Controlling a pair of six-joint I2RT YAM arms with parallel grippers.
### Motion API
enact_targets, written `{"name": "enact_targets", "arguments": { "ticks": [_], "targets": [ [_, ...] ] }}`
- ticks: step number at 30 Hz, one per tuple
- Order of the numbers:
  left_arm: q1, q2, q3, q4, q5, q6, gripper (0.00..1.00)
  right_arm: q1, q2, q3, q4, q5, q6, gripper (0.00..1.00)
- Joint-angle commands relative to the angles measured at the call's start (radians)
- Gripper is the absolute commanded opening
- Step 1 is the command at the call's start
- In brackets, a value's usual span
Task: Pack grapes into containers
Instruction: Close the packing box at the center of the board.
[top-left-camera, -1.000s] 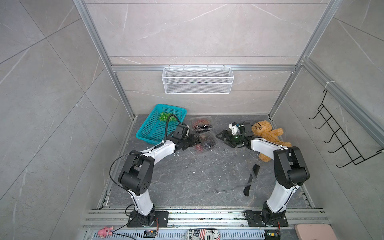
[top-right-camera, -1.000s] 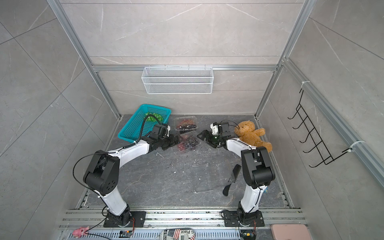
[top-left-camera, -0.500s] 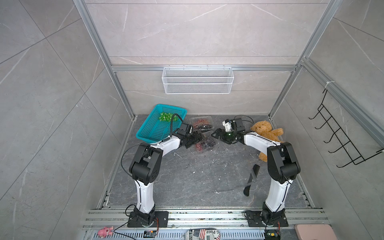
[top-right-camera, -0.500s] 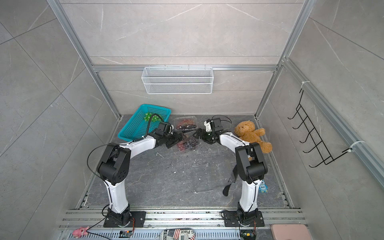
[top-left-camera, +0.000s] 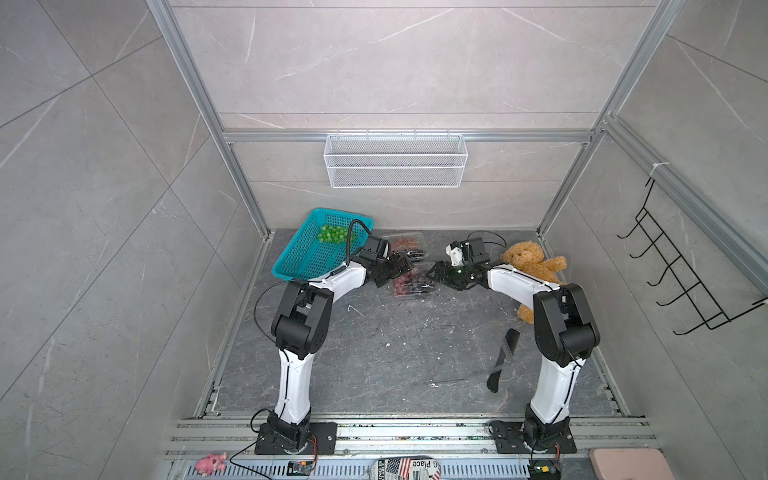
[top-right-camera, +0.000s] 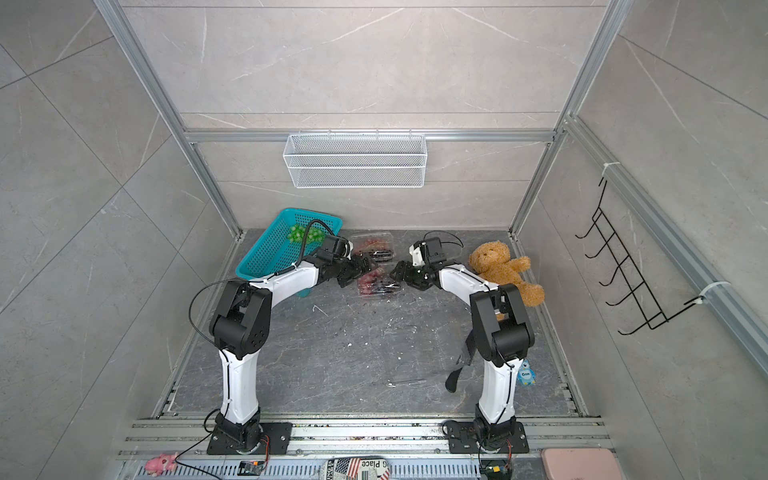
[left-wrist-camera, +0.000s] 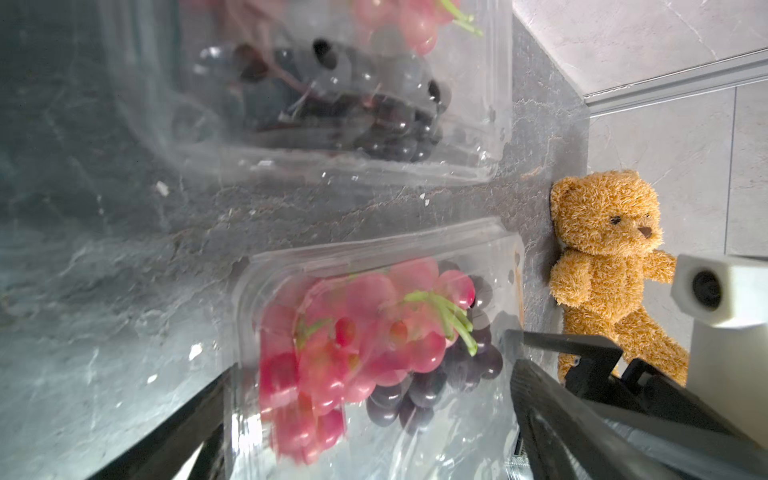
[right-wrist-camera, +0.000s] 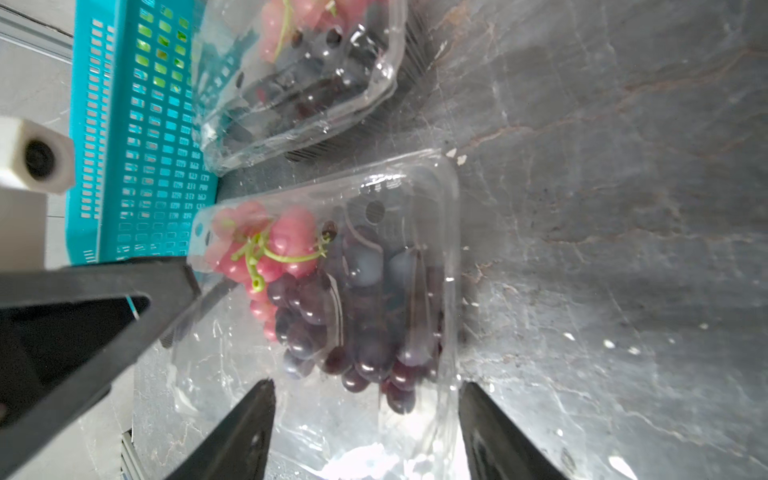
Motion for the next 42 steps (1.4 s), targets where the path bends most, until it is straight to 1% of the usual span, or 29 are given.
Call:
{"name": "enact_targets", "arguments": {
  "ticks": [1, 4, 6, 9, 11, 14, 17, 20, 26, 29, 31, 35, 36, 38, 42],
  "targets": [
    [0.007, -0.011, 0.039, -0.057, 0.026, 0.064, 0.99, -0.003, -0.050, -0.024, -0.034, 0.022, -0.018, 0.71],
    [0.029, -0.048, -0.016, -0.048, 0.028, 0.067, 0.99, -0.007, -0.057, -0.034, -0.039, 0.024, -0.021, 0.70],
    [0.045, -0.084, -0.064, -0.025, 0.063, 0.072, 0.99, -0.012, -0.061, -0.043, -0.037, 0.024, -0.024, 0.69],
    [0.049, -0.159, -0.138, -0.008, 0.052, 0.086, 0.99, -0.014, -0.061, -0.046, -0.035, 0.023, -0.021, 0.68],
    [0.054, -0.209, -0.204, 0.038, 0.058, 0.074, 0.99, -0.014, -0.057, -0.046, -0.031, 0.022, -0.019, 0.67],
    [0.055, -0.272, -0.312, 0.149, 0.102, 0.031, 0.98, -0.014, -0.041, -0.038, -0.020, 0.008, -0.007, 0.65],
    [0.056, -0.301, -0.442, 0.343, 0.166, -0.056, 0.95, -0.015, -0.027, -0.037, 0.004, -0.012, 0.014, 0.64],
    [0.055, -0.314, -0.540, 0.486, 0.182, -0.118, 0.91, -0.015, -0.016, -0.033, 0.013, -0.023, 0.026, 0.63],
    [0.060, -0.320, -0.671, 0.693, 0.195, -0.208, 0.81, -0.014, -0.013, -0.036, 0.012, -0.027, 0.028, 0.60],
    [0.067, -0.327, -0.727, 0.780, 0.191, -0.244, 0.77, -0.015, -0.014, -0.041, 0.012, -0.030, 0.028, 0.60],
    [0.070, -0.329, -0.743, 0.799, 0.184, -0.253, 0.73, -0.014, -0.014, -0.045, 0.014, -0.029, 0.028, 0.59],
    [0.080, -0.310, -0.764, 0.846, 0.180, -0.281, 0.61, -0.015, -0.013, -0.052, 0.022, -0.034, 0.031, 0.58],
    [0.084, -0.303, -0.768, 0.863, 0.180, -0.292, 0.60, -0.014, -0.012, -0.054, 0.023, -0.034, 0.032, 0.58],
    [0.090, -0.289, -0.778, 0.910, 0.176, -0.320, 0.58, -0.014, -0.014, -0.059, 0.025, -0.034, 0.032, 0.58],
    [0.100, -0.274, -0.780, 0.957, 0.163, -0.350, 0.57, -0.014, -0.015, -0.064, 0.027, -0.033, 0.031, 0.57]
  ]
}}
